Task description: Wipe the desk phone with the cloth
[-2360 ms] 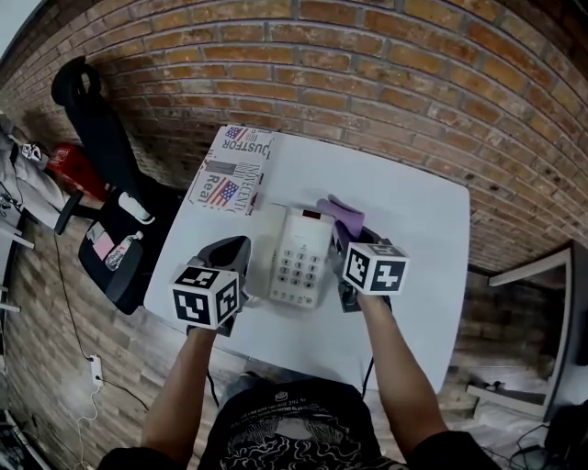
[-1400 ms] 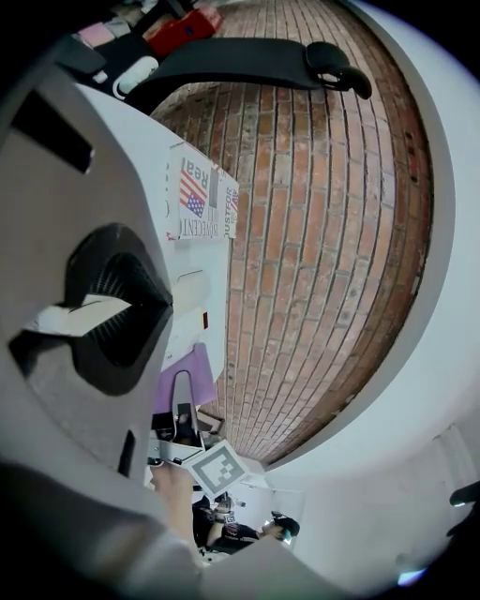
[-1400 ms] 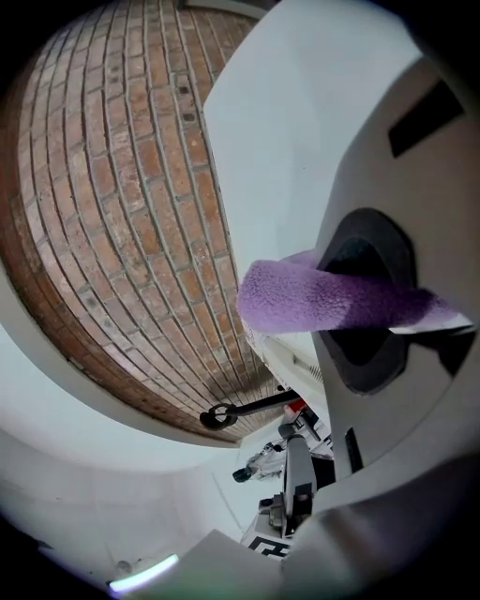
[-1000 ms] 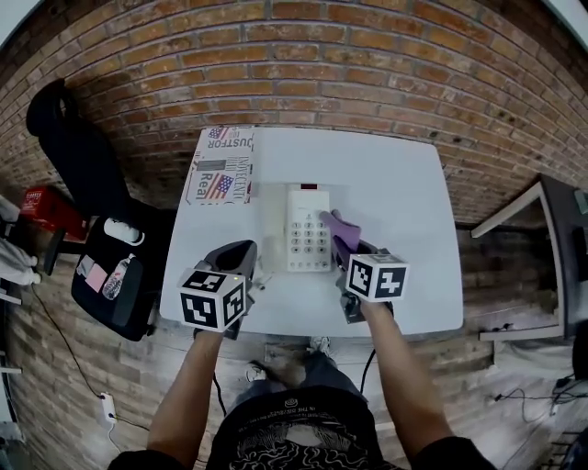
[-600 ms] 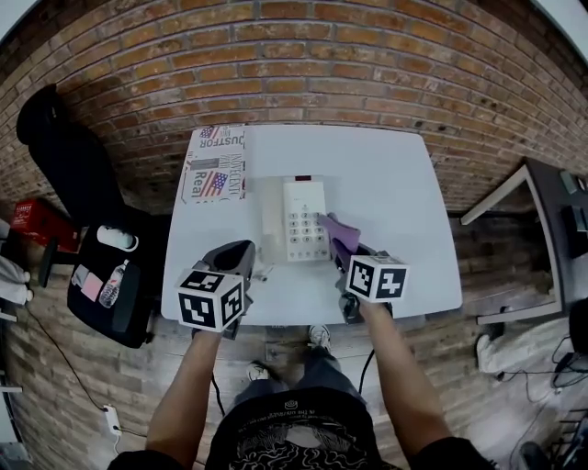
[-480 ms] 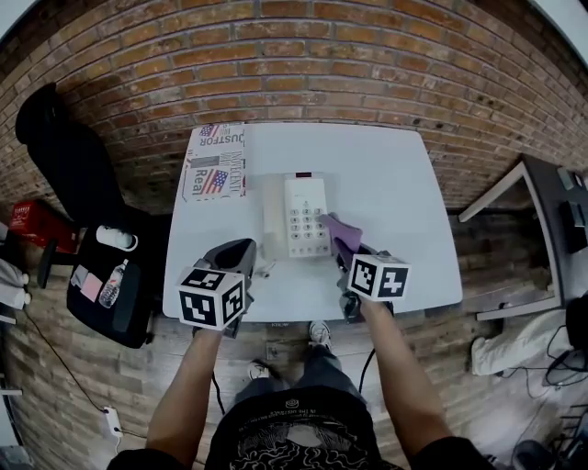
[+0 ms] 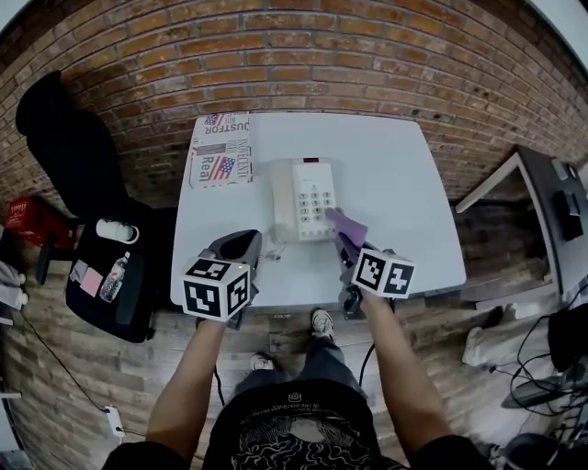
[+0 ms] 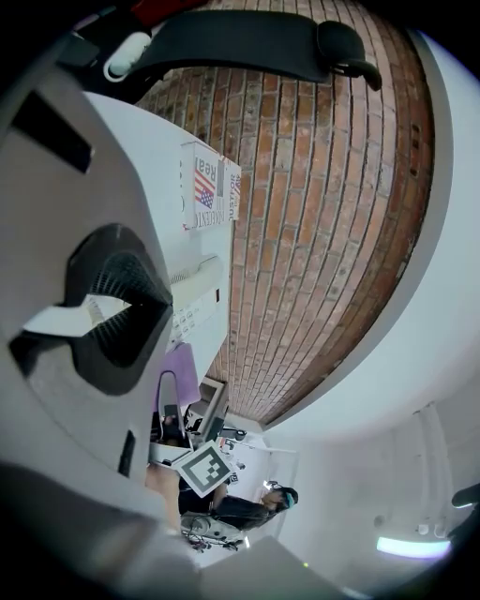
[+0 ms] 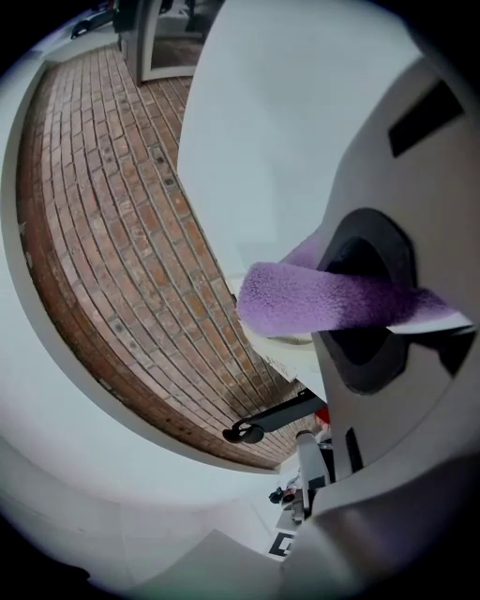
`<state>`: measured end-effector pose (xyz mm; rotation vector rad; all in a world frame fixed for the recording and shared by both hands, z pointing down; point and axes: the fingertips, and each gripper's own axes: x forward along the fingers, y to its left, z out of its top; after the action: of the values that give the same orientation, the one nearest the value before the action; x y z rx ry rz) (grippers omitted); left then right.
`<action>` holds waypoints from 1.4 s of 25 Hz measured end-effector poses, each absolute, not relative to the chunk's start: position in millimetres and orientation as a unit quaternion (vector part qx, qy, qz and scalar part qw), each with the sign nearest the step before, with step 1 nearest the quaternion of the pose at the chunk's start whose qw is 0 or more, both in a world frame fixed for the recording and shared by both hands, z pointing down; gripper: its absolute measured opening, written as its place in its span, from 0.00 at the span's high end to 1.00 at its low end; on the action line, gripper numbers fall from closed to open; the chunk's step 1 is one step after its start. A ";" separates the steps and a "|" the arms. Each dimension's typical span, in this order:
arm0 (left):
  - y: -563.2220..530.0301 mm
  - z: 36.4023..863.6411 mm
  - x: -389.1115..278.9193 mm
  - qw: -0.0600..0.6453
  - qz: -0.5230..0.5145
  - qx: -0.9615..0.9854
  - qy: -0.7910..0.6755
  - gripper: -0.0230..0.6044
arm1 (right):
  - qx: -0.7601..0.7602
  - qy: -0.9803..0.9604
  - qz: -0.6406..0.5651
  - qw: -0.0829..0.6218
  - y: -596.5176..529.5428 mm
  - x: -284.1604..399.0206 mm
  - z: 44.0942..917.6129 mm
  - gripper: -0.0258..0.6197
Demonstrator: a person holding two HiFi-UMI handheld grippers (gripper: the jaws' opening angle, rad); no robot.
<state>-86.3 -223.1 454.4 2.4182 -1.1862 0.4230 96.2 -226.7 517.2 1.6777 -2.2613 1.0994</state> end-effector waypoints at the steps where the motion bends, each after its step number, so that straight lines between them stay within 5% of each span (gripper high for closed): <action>1: -221.6 454.5 -88.4 0.206 0.151 0.868 -0.425 0.95 | 0.554 -0.747 0.363 0.057 -225.3 92.8 517.2 0.89; 35: -181.0 463.2 -155.5 0.204 0.158 0.862 -0.437 0.95 | 0.490 -0.794 0.359 0.014 -193.0 -25.6 515.1 0.89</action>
<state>-155.5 -181.0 463.2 2.4029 -1.2180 0.4402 -25.6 -193.0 515.1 1.5244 -2.4728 1.1184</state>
